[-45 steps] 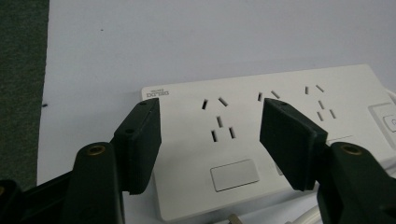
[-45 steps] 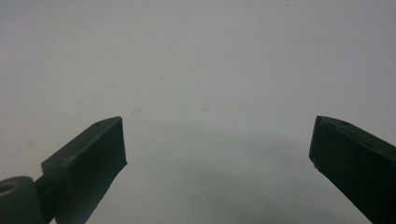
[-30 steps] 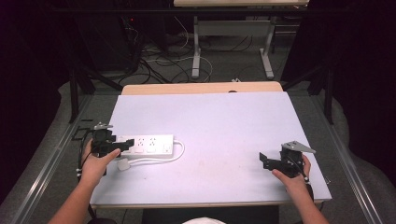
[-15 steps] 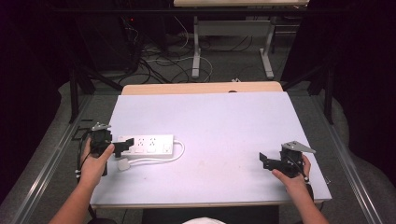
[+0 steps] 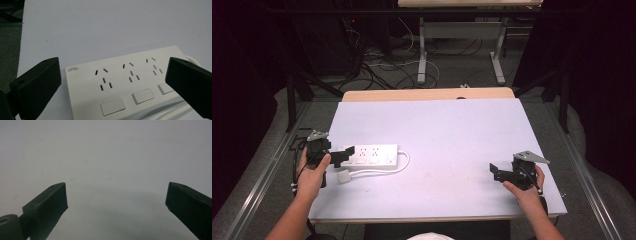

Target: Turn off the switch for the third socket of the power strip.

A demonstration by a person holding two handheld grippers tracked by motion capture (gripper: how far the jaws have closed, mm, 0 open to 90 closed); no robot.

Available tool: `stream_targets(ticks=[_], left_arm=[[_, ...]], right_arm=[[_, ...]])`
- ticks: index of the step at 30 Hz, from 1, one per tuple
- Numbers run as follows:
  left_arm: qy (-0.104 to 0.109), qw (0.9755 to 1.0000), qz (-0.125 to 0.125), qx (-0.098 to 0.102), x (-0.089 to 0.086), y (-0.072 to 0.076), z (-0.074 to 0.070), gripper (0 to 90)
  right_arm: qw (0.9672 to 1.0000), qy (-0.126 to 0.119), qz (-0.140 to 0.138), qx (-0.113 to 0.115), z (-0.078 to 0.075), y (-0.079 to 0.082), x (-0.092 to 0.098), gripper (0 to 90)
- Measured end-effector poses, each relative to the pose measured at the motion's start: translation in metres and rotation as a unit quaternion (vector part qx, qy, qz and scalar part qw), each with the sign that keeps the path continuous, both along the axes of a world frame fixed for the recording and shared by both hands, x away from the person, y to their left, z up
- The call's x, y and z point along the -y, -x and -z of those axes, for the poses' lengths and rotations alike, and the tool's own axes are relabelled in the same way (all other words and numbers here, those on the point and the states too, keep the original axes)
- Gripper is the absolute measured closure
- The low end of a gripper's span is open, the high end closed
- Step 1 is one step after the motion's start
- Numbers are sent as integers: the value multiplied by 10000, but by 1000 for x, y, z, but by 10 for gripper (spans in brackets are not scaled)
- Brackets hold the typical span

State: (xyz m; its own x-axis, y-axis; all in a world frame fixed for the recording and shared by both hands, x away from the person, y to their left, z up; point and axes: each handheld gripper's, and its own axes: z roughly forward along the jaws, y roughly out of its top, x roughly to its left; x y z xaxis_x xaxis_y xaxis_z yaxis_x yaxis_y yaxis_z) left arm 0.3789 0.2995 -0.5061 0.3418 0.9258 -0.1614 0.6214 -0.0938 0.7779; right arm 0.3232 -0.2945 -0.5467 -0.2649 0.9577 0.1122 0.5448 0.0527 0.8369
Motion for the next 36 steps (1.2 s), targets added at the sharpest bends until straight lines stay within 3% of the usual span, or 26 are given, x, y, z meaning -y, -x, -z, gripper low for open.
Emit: stream_targets(ticks=[16, 36], left_arm=[[33, 9989, 315, 358, 20, 15, -16, 2], [47, 9937, 936, 616, 73, 29, -23, 2]], right_arm=[[10000, -14, -39, -21, -1, 1, -2, 33], [10000, -6, -37, 7, -2, 2, 0, 34]])
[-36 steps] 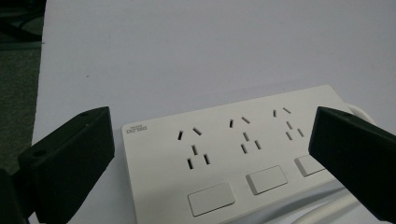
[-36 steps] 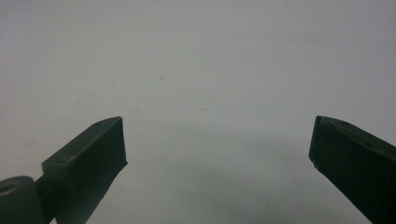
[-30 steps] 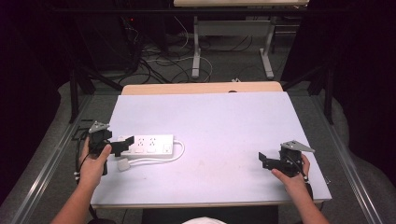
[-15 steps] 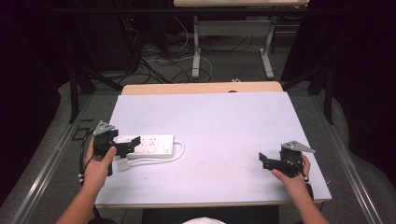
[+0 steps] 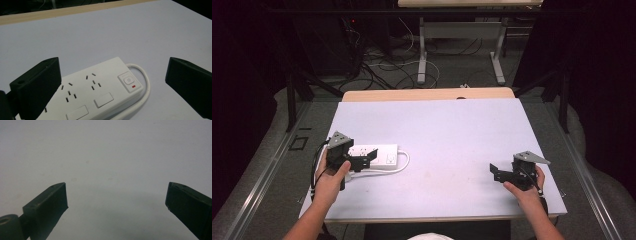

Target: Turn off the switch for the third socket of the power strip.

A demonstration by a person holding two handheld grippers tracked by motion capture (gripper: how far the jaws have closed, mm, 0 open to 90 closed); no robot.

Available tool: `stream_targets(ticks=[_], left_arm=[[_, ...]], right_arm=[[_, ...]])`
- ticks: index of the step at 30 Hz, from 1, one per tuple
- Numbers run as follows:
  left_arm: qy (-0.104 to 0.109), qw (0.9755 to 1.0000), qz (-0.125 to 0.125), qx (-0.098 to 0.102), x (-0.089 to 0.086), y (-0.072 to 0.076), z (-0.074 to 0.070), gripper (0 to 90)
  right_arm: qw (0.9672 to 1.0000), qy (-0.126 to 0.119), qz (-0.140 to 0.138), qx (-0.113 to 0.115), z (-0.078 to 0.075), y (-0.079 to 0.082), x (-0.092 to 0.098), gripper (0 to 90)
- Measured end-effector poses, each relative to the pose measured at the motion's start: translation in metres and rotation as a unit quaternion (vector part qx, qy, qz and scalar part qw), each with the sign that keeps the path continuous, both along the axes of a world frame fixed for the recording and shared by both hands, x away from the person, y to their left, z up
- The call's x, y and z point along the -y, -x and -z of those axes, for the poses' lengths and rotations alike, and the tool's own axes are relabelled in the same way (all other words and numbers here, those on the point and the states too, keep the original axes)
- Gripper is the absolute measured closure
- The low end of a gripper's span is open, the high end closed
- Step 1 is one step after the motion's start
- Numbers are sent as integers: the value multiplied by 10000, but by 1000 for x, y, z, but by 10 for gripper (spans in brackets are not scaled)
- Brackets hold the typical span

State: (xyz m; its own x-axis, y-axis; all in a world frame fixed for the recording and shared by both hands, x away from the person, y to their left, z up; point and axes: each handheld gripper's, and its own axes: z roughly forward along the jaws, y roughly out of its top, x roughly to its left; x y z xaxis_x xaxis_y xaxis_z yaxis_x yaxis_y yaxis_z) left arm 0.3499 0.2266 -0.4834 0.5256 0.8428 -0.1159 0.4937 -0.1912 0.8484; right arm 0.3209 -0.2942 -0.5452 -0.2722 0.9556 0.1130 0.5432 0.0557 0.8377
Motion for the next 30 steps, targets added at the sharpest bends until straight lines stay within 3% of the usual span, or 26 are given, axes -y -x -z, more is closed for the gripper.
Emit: stream_targets(ticks=[15, 16, 30], left_arm=[[103, 9995, 304, 4, 31, 10, 17, 2], [24, 9994, 352, -10, 32, 11, 19, 2], [-128, 9968, 789, -87, 54, 20, 36, 2]], right_arm=[[10000, 24, 15, 32, 1, -1, 0, 34], [10000, 1, -1, -7, 0, 0, -1, 34], [10000, 2, -16, -4, 0, 0, -1, 35]])
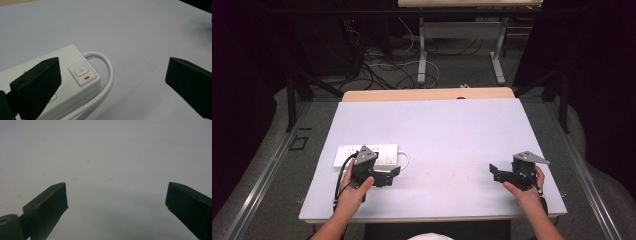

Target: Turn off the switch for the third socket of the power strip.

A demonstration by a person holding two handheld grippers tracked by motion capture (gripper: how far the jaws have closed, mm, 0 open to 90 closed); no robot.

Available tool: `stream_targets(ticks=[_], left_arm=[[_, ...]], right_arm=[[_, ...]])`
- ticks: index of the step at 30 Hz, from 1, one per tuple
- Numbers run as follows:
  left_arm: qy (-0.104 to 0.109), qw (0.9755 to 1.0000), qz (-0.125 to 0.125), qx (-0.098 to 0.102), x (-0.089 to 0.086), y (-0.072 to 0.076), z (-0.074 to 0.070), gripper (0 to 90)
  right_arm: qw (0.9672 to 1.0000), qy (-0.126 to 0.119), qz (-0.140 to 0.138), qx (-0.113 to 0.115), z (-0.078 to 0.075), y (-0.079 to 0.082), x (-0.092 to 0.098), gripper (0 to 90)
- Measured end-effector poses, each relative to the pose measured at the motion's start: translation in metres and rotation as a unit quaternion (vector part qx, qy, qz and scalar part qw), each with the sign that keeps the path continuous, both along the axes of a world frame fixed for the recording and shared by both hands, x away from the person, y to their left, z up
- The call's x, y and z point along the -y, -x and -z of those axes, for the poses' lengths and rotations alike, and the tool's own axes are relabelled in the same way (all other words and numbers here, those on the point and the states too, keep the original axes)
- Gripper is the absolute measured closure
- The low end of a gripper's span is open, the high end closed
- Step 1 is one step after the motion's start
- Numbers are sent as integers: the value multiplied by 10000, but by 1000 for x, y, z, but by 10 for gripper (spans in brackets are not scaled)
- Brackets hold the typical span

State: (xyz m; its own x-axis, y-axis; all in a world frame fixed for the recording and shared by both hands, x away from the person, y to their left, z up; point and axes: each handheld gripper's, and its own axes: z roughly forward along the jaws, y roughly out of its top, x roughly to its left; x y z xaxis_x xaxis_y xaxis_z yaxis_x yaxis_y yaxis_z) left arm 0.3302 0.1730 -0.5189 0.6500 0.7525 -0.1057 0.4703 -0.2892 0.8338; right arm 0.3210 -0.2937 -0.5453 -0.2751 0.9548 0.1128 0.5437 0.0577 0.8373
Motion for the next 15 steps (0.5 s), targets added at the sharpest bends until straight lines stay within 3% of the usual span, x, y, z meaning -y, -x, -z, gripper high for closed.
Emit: stream_targets(ticks=[7, 8, 15], left_arm=[[-98, 9999, 106, -51, 8, 2, 9, 3], [-67, 9999, 94, -34, 10, 3, 11, 3], [-152, 9994, 257, -148, 15, 5, 18, 4]], right_arm=[[10000, 6, -13, 4, 0, 0, 0, 35], [9998, -38, 49, 177, 2, -1, -1, 35], [10000, 9, -17, 25, 0, 0, 0, 35]])
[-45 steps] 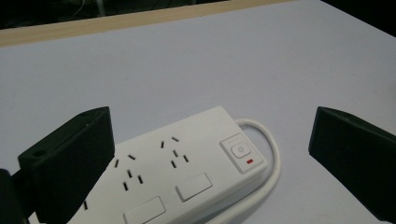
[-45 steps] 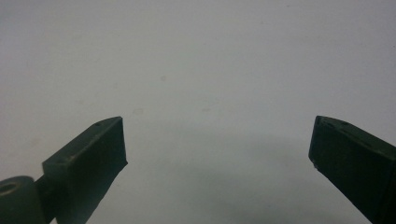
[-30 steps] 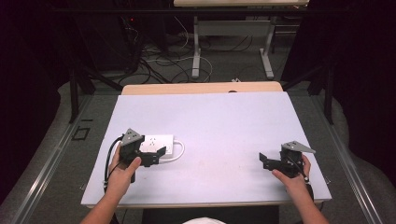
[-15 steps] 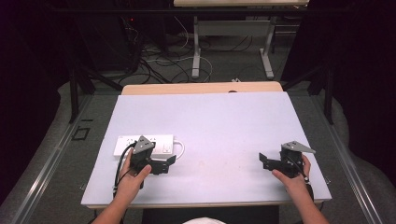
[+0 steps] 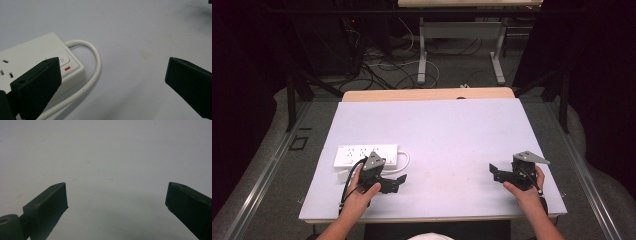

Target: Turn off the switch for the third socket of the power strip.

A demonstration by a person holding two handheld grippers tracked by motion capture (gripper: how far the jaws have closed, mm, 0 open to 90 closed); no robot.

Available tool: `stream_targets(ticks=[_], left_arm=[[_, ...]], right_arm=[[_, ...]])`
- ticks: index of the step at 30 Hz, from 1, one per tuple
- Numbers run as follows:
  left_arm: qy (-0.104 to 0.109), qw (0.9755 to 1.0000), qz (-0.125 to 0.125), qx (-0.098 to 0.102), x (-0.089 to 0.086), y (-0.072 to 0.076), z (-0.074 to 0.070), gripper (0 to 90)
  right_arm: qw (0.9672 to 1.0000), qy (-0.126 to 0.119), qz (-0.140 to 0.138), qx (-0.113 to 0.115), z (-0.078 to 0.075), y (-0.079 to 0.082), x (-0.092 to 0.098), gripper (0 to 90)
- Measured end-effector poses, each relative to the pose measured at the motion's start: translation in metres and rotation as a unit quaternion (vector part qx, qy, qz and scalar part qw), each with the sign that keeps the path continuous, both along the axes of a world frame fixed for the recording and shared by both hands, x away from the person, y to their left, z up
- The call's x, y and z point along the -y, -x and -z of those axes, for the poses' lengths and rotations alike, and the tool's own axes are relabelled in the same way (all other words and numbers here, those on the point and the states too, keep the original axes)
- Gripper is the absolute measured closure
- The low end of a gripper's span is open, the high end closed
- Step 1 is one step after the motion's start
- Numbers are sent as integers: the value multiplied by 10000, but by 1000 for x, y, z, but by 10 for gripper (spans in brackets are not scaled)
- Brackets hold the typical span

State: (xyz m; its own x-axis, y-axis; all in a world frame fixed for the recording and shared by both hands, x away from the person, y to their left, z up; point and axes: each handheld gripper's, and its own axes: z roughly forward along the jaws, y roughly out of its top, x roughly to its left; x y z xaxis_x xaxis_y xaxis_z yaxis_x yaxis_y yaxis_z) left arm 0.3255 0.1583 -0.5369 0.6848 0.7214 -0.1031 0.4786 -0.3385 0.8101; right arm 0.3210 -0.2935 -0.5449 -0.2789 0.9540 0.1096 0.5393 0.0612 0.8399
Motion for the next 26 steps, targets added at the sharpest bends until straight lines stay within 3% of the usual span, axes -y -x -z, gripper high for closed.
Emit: stream_targets(ticks=[14, 26], left_arm=[[-113, 9999, 108, -42, 4, 4, 7, 5], [-56, 10000, 25, -3, 3, 4, 8, 6]], right_arm=[[10000, 15, -18, 33, 1, -1, -2, 35], [10000, -8, -61, -20, 1, -2, -3, 35]])
